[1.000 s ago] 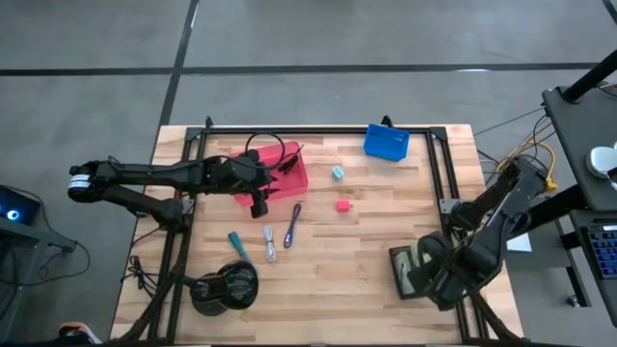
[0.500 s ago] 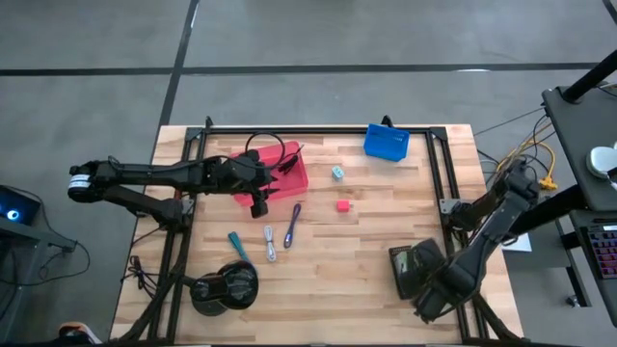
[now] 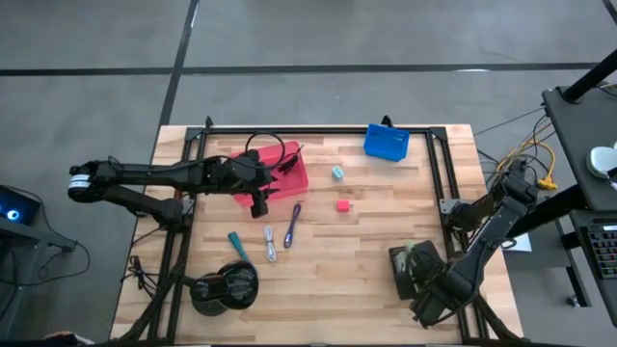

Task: Pick and place items into bin
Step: Put the usb box into the black bin, then put the pink charger adaptor into the blue bin

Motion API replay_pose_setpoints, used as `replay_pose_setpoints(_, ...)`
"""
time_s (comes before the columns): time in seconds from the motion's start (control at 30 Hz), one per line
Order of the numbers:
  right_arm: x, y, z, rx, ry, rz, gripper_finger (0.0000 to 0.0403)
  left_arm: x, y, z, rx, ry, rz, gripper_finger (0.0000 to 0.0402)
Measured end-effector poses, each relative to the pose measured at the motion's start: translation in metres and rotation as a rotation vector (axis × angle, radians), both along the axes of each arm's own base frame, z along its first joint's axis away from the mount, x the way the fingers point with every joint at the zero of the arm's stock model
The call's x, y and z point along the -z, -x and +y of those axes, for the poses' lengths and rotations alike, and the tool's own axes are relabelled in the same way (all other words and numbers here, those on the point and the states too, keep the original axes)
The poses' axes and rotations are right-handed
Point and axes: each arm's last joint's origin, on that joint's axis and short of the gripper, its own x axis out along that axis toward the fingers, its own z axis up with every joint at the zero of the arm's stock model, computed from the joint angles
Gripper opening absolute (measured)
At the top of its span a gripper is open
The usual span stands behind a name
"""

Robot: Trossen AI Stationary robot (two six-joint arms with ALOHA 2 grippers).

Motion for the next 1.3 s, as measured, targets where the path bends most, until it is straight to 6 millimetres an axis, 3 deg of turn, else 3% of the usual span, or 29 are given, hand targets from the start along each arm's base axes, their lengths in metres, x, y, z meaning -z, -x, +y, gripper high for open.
replay_pose_setpoints(0.5, 0.0006, 0.0000, 0.0033, -0.020, -0.017, -0.019, 0.0049, 0.0000, 0.0000, 0.0000, 0.000, 0.000, 0.000, 0.0124)
replay_pose_setpoints(1.0, 0.0009, -0.0003, 0.0048, -0.025, -0.043, -0.010, 0.0118, 0.0000, 0.0000, 0.0000, 0.000, 0.000, 0.000, 0.0124)
replay_pose_setpoints(1.3, 0.0004, -0.0027, 0.0025, -0.129, 0.033, -0.074, 0.0132, 0.0000, 0.0000, 0.0000, 0.000, 0.000, 0.000, 0.0124)
